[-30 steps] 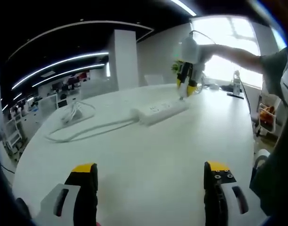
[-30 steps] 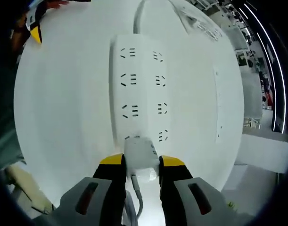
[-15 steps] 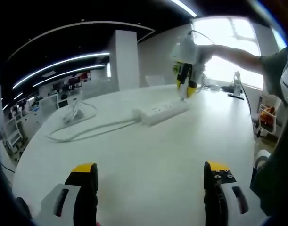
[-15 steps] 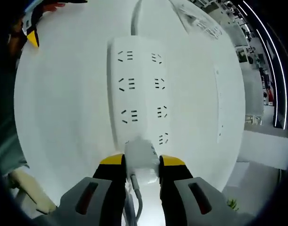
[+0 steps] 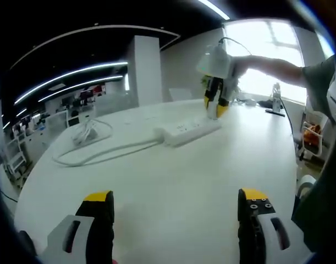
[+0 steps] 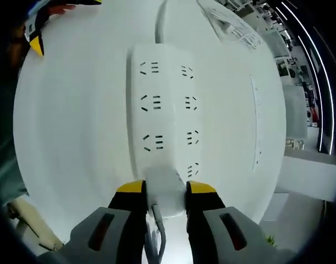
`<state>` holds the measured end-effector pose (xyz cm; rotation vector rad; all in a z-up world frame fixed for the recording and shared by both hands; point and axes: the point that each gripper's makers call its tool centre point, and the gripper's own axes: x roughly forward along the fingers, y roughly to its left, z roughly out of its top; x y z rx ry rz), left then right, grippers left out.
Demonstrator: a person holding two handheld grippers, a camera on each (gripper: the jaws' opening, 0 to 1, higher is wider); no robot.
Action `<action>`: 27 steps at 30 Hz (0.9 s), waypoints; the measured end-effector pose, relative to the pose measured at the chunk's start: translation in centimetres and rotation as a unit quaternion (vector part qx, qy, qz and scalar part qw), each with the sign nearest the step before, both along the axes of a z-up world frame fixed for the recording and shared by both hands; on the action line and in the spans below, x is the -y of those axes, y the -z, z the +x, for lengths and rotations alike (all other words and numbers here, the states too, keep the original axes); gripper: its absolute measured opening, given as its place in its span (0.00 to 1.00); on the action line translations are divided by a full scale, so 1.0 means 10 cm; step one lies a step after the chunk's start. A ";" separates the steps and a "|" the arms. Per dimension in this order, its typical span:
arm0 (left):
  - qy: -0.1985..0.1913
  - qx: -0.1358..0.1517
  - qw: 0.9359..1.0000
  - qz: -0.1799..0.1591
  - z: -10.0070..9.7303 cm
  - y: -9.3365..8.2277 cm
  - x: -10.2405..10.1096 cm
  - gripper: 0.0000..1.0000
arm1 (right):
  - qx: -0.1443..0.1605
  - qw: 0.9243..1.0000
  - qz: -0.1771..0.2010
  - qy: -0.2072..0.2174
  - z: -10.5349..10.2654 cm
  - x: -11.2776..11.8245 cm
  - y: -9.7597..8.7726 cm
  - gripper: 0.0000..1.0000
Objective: Straighten the power strip on the desk, plug the charger into it
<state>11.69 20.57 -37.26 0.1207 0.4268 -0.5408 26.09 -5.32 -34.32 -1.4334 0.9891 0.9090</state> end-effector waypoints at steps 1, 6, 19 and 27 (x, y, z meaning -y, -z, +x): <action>-0.001 0.000 1.000 0.000 0.00 0.00 -0.01 0.97 | 0.008 1.000 0.013 0.009 0.00 -0.04 0.02 0.25; -0.005 -0.001 1.000 0.003 0.00 0.00 -0.04 0.97 | -0.003 0.999 0.033 0.012 0.02 -0.02 -0.02 0.25; -0.007 -0.002 1.000 0.004 -0.01 0.01 -0.05 0.97 | 0.010 0.999 0.038 0.011 0.00 -0.06 0.03 0.25; -0.006 -0.002 1.000 0.003 -0.01 0.01 -0.03 0.97 | 0.013 0.999 0.034 0.011 0.01 -0.07 0.05 0.25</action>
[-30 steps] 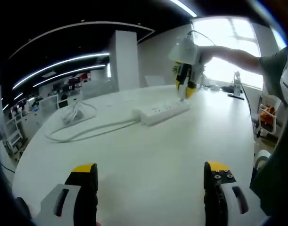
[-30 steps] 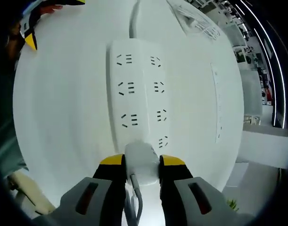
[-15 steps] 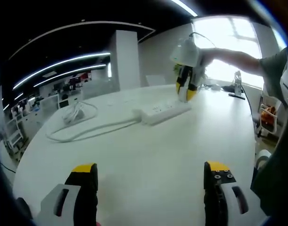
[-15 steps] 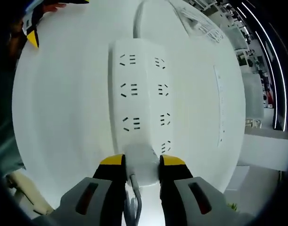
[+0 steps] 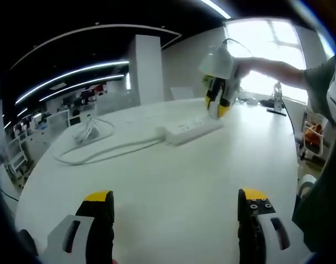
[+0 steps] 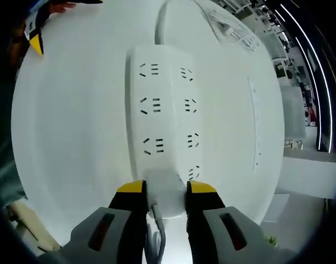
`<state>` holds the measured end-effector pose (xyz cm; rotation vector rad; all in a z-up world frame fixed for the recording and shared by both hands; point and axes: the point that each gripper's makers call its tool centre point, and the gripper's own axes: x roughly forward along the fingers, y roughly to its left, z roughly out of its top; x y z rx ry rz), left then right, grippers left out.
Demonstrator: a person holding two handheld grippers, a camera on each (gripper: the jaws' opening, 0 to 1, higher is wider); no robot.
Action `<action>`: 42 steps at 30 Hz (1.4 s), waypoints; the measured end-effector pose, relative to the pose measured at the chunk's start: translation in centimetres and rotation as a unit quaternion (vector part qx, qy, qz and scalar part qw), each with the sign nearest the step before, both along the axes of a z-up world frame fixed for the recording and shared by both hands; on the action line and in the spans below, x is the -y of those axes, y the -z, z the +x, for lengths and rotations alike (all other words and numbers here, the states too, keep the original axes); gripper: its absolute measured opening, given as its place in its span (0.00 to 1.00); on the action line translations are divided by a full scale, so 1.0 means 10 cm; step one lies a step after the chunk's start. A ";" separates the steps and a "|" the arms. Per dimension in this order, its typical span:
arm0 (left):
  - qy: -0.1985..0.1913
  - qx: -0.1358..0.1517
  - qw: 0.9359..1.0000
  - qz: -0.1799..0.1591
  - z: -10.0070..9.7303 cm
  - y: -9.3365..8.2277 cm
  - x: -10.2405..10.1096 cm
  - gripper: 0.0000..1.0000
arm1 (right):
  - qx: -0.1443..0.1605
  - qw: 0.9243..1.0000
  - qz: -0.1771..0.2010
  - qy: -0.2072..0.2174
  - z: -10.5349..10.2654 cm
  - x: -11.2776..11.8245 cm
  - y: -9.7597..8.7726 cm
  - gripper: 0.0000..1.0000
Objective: Straighten the power strip on the desk, plug the charger into it
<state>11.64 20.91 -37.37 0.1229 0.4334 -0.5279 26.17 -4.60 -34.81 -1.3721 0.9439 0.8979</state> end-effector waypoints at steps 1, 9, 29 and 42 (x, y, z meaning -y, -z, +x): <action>0.000 0.000 1.000 0.000 0.00 0.00 0.00 0.97 | -0.001 1.000 -0.001 0.000 0.00 0.00 0.00 0.25; -0.002 -0.001 1.000 0.002 -0.01 0.01 -0.01 0.97 | -0.001 1.000 0.003 -0.004 -0.01 0.01 0.00 0.25; -0.005 -0.005 1.000 0.001 -0.01 0.04 -0.02 0.96 | -0.003 1.000 0.021 -0.011 0.08 0.00 -0.01 0.26; -0.011 -0.010 1.000 0.002 -0.02 0.05 -0.05 0.96 | -0.008 0.999 0.053 0.002 0.05 -0.01 -0.02 0.28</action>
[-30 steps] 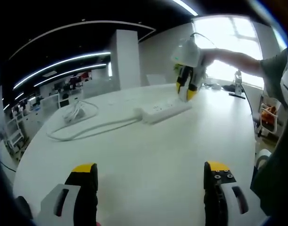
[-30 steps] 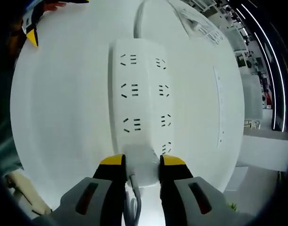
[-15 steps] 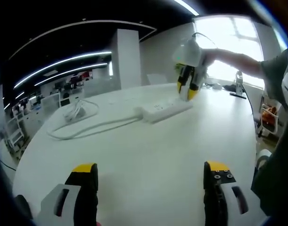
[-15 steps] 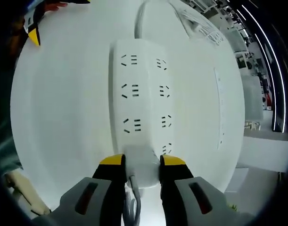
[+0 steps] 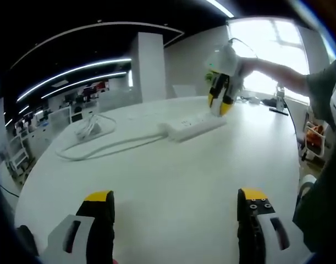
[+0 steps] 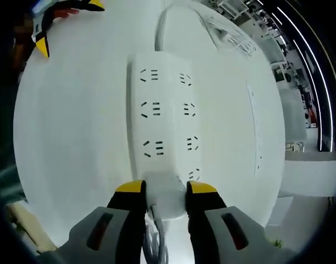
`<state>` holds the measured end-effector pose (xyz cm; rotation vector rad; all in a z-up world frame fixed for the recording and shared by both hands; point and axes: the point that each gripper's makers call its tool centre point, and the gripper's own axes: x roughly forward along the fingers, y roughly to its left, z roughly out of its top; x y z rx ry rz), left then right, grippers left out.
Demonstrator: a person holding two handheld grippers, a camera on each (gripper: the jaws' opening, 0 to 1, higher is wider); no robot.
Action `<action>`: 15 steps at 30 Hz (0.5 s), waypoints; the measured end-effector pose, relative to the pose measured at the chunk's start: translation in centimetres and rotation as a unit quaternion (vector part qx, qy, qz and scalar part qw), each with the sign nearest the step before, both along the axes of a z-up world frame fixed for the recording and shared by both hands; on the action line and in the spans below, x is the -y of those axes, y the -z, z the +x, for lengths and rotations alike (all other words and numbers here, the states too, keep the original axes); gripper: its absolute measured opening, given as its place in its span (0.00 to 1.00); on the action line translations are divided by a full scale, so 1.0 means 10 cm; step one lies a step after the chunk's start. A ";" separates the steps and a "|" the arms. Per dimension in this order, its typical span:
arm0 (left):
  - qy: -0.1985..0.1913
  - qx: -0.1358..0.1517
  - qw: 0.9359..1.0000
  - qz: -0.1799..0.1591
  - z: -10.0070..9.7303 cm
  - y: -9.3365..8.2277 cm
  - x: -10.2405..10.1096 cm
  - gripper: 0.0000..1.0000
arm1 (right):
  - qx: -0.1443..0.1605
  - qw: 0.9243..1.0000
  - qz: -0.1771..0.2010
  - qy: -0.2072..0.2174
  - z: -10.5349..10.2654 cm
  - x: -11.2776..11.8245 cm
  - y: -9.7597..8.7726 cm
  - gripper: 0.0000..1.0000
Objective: Straighten the power strip on the desk, plug the charger into it
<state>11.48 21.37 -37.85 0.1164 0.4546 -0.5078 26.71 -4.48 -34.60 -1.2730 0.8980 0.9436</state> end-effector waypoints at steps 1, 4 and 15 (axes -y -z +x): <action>0.000 0.000 1.000 0.000 0.00 0.00 0.00 0.96 | -0.003 1.000 0.005 0.001 0.00 0.00 -0.01 0.28; 0.000 -0.002 1.000 0.001 -0.01 0.01 -0.01 0.96 | -0.005 1.000 0.006 -0.002 -0.01 -0.01 0.00 0.28; -0.003 -0.003 1.000 0.001 0.00 0.02 -0.03 0.96 | -0.014 1.000 0.012 -0.011 -0.05 -0.02 -0.02 0.31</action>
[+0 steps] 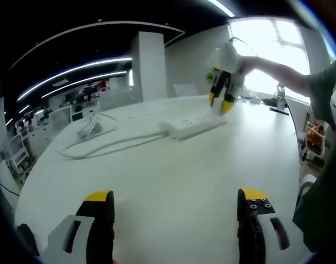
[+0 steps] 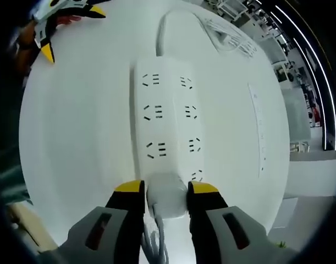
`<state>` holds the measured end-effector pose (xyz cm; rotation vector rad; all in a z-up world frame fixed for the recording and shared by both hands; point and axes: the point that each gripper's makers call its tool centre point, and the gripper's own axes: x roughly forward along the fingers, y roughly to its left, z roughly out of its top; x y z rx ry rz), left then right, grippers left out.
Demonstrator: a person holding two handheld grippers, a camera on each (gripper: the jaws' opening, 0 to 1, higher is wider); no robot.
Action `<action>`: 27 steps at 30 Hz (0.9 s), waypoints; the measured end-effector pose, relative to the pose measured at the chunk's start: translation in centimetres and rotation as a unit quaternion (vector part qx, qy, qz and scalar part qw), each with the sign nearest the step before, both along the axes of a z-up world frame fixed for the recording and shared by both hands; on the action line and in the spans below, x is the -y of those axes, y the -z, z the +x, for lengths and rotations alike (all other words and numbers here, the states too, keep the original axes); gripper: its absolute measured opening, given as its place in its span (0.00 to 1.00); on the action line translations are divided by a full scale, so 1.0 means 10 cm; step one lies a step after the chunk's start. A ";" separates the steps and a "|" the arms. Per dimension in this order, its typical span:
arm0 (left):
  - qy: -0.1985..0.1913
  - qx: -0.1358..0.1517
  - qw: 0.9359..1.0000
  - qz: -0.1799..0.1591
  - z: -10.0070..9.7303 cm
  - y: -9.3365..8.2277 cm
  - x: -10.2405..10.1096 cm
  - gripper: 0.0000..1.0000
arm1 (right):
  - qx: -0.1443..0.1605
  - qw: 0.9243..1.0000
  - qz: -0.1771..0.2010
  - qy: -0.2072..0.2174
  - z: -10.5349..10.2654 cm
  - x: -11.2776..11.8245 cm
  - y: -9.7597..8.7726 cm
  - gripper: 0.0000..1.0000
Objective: Straighten the power strip on the desk, plug the charger into it
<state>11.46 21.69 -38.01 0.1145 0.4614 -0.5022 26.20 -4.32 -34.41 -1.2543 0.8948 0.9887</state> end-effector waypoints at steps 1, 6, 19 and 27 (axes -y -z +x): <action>0.000 0.000 1.000 0.000 0.00 0.00 0.00 0.96 | -0.001 1.000 0.002 0.000 -0.01 0.00 -0.01 0.31; 0.001 0.001 1.000 0.002 0.00 -0.02 0.00 0.96 | -0.002 1.000 0.013 -0.001 -0.03 -0.02 -0.03 0.34; 0.005 0.004 1.000 0.005 0.03 -0.06 0.03 0.96 | 0.007 0.999 0.040 0.001 -0.03 0.00 -0.13 0.42; 0.007 0.004 1.000 0.007 0.04 -0.07 0.04 0.96 | 0.013 0.998 0.063 0.004 -0.04 -0.06 -0.20 0.45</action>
